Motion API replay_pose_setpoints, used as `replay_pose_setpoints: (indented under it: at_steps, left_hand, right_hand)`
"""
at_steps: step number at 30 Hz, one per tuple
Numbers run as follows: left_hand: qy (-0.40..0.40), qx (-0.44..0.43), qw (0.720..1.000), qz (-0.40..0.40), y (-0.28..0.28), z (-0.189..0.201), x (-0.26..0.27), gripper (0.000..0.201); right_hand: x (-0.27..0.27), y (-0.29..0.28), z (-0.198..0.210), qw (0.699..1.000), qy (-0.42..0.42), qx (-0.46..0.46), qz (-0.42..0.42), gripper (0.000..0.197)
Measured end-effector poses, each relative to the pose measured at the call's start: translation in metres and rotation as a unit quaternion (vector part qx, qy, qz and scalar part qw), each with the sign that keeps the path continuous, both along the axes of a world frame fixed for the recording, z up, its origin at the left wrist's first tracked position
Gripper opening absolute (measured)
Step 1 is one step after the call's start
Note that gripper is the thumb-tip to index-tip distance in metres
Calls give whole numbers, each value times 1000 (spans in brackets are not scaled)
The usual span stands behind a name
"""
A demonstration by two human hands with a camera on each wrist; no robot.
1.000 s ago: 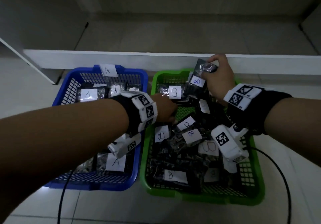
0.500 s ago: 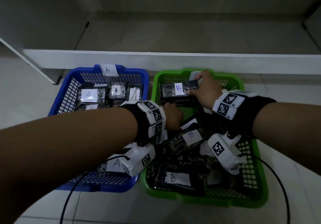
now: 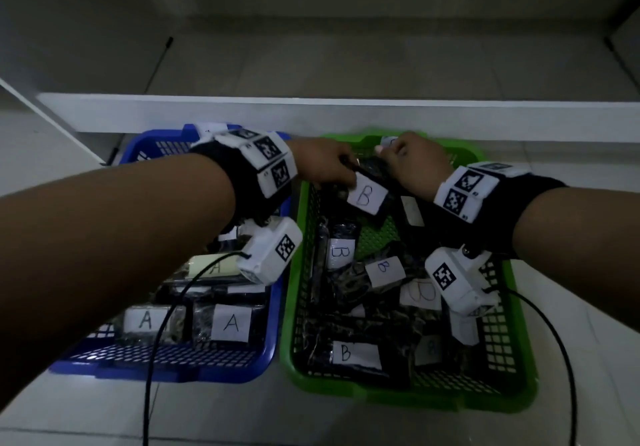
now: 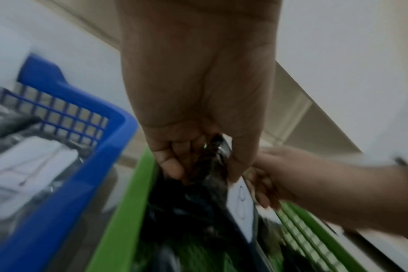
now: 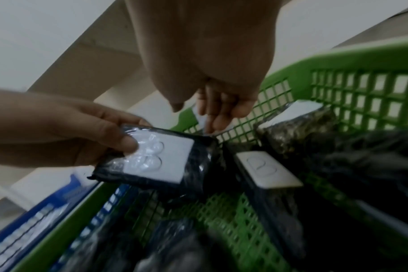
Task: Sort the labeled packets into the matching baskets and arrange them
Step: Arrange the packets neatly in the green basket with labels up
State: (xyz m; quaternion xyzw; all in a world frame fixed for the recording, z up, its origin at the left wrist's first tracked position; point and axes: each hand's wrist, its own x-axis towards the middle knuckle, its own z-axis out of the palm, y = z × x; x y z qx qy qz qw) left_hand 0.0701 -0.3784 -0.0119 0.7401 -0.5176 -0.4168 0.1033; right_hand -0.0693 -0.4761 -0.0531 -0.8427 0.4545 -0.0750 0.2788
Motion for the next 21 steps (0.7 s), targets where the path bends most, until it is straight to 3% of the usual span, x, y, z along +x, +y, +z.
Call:
replay_pose_setpoints:
  at_steps: [3,5,8,13,17,19,21]
  left_hand:
    - [53,-39,996,55,-5,5,10,33]
    - [66,-65,990,109,-7,6,15,31]
    - [32,-82,988,125,-11,3,19,34]
    - [-163,-120,979,34,-10,-8,19,40]
    - [-296,-204,929,-90,-6,-10,20,43]
    - [-335,-206,904,-171,-5,-11,18,40]
    - [-334,-165,904,-211,-2,-16,16,45]
  right_hand:
    - [-7,1,8,997,-67,40,21,39]
    - [-11,3,10,996,-65,46,50,36]
    - [-17,3,7,994,-51,62,68,35]
    - [-18,3,-4,992,-67,81,70,45]
    - [-8,1,-8,988,-111,106,7,33]
    - [-3,-1,-8,989,-125,76,-12,30]
    - [-4,0,-6,993,-118,9,-21,24]
